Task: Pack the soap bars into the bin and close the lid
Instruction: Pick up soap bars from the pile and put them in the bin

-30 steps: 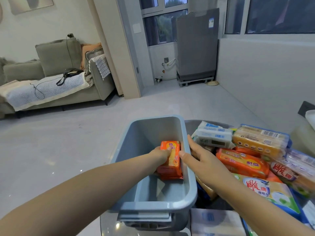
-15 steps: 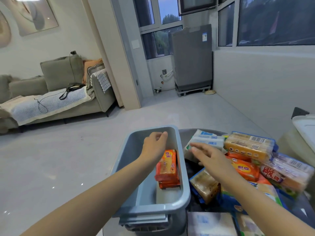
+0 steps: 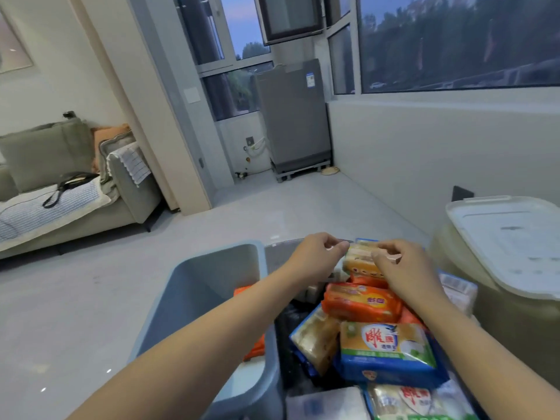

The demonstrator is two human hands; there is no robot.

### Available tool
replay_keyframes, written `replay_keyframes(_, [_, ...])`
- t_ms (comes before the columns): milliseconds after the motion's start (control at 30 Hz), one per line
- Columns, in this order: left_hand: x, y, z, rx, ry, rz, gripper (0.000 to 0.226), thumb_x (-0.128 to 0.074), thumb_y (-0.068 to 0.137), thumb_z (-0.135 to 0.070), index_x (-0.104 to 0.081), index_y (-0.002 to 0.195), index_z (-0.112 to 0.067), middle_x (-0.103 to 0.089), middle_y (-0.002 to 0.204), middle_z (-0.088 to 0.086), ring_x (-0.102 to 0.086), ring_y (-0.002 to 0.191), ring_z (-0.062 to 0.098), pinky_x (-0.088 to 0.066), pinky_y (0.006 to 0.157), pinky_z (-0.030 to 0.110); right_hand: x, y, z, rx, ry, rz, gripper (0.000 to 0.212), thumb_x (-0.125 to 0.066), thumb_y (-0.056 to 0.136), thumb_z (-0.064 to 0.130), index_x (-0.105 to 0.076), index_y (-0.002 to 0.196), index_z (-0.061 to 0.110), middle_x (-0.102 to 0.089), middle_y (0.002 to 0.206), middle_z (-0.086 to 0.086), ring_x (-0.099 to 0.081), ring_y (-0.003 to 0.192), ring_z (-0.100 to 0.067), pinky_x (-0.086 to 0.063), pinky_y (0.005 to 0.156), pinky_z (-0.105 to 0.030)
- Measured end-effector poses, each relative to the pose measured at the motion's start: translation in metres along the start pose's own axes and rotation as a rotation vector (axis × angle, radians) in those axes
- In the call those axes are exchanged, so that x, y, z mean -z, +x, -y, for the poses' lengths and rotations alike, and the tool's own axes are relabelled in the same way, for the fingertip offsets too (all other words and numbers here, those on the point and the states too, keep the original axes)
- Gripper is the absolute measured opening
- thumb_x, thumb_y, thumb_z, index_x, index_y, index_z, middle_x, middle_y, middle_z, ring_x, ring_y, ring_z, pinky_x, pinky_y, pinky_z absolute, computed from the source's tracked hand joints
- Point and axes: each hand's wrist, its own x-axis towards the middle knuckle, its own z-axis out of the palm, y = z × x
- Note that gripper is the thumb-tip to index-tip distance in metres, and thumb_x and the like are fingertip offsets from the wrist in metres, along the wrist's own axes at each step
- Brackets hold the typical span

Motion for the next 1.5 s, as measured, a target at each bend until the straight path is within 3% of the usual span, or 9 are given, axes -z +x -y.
replay_keyframes(133, [-0.022, 0.026, -0.012, 0.045, 0.119, 0.1, 0.052, -0.042, 0.094, -0.047, -0.051, 0.13, -0.011, -0.057, 0.134, 0.008, -0.054, 0.114, 0.022, -0.044, 0.091, 0.032, 0.008, 0.009, -0.019, -0.132, -0.163, -0.043, 0.048, -0.059, 0.083, 0.033, -0.052, 0.127, 0.017, -0.048, 0.127, -0.017, -0.039, 0.121, -0.034, -0.031, 0.1, -0.04])
replay_keyframes(333, [-0.043, 0.05, -0.02, 0.113, 0.226, 0.213, 0.063, -0.039, 0.095, -0.048, -0.031, 0.145, -0.012, -0.039, 0.15, 0.008, -0.038, 0.136, 0.027, -0.032, 0.111, 0.042, 0.013, 0.014, -0.034, -0.18, -0.277, 0.079, 0.053, -0.05, 0.082, 0.048, -0.045, 0.126, 0.018, -0.063, 0.114, -0.012, -0.058, 0.105, -0.034, -0.047, 0.089, -0.046])
replay_keyframes(533, [-0.051, 0.051, -0.016, 0.103, 0.147, 0.161, 0.057, -0.048, 0.091, -0.046, -0.043, 0.139, -0.015, -0.051, 0.139, 0.008, -0.051, 0.122, 0.025, -0.041, 0.103, 0.04, 0.016, 0.016, -0.037, -0.111, -0.192, 0.166, 0.066, -0.057, 0.085, 0.037, -0.029, 0.142, 0.016, -0.059, 0.122, -0.012, -0.058, 0.107, -0.029, -0.05, 0.089, -0.045])
replay_keyframes(800, [-0.043, 0.03, -0.008, 0.083, 0.138, 0.164, 0.053, -0.052, 0.089, -0.042, -0.044, 0.136, -0.018, -0.059, 0.127, 0.005, -0.06, 0.099, 0.018, -0.049, 0.078, 0.03, 0.029, 0.009, -0.042, -0.001, -0.123, 0.231, 0.06, -0.065, 0.082, 0.03, -0.041, 0.136, 0.02, -0.061, 0.123, -0.005, -0.06, 0.105, -0.02, -0.047, 0.081, -0.027])
replay_keyframes(1033, [-0.037, -0.007, -0.013, 0.192, 0.171, 0.155, 0.031, -0.055, 0.087, -0.048, -0.05, 0.097, -0.019, -0.06, 0.085, -0.004, -0.054, 0.065, 0.005, -0.043, 0.053, 0.023, 0.047, -0.013, -0.045, 0.021, -0.21, 0.232, 0.044, -0.07, 0.075, 0.042, -0.048, 0.108, 0.023, -0.056, 0.085, 0.015, -0.054, 0.074, -0.006, -0.038, 0.054, -0.02])
replay_keyframes(1133, [-0.044, -0.032, -0.013, 0.292, 0.163, 0.376, 0.025, -0.058, 0.086, -0.046, -0.053, 0.084, -0.022, -0.061, 0.087, -0.005, -0.057, 0.073, 0.006, -0.049, 0.058, 0.022, 0.05, -0.027, -0.046, 0.024, -0.278, 0.36, 0.033, -0.07, 0.072, 0.048, -0.049, 0.082, 0.024, -0.059, 0.07, 0.01, -0.055, 0.064, -0.002, -0.036, 0.051, -0.021])
replay_keyframes(1233, [-0.051, -0.052, -0.009, 0.419, 0.228, 0.391, 0.046, -0.064, 0.08, -0.049, -0.051, 0.113, -0.019, -0.051, 0.122, 0.006, -0.056, 0.097, 0.017, -0.049, 0.074, 0.027, 0.053, -0.043, -0.047, 0.041, -0.351, 0.55, 0.031, -0.066, 0.074, 0.052, -0.048, 0.072, 0.027, -0.058, 0.068, 0.007, -0.052, 0.06, -0.003, -0.033, 0.048, -0.017])
replay_keyframes(1333, [-0.056, -0.062, -0.007, 0.569, 0.074, 0.389, 0.066, -0.069, 0.081, -0.037, -0.036, 0.134, -0.015, -0.047, 0.134, 0.009, -0.05, 0.109, 0.022, -0.049, 0.079, 0.036, 0.056, -0.05, -0.049, 0.03, -0.362, 0.622, 0.027, -0.064, 0.078, 0.049, -0.044, 0.077, 0.031, -0.053, 0.068, 0.011, -0.049, 0.058, 0.0, -0.034, 0.048, -0.014])
replay_keyframes(1500, [-0.055, -0.067, -0.011, 0.625, -0.015, 0.407, 0.062, -0.072, 0.079, -0.034, -0.041, 0.128, -0.013, -0.05, 0.131, 0.01, -0.053, 0.115, 0.027, -0.057, 0.08, 0.041, 0.051, -0.056, -0.048, -0.107, -0.195, 0.743, 0.035, -0.066, 0.08, 0.042, -0.048, 0.102, 0.023, -0.06, 0.089, 0.005, -0.061, 0.069, -0.007, -0.051, 0.056, -0.022])
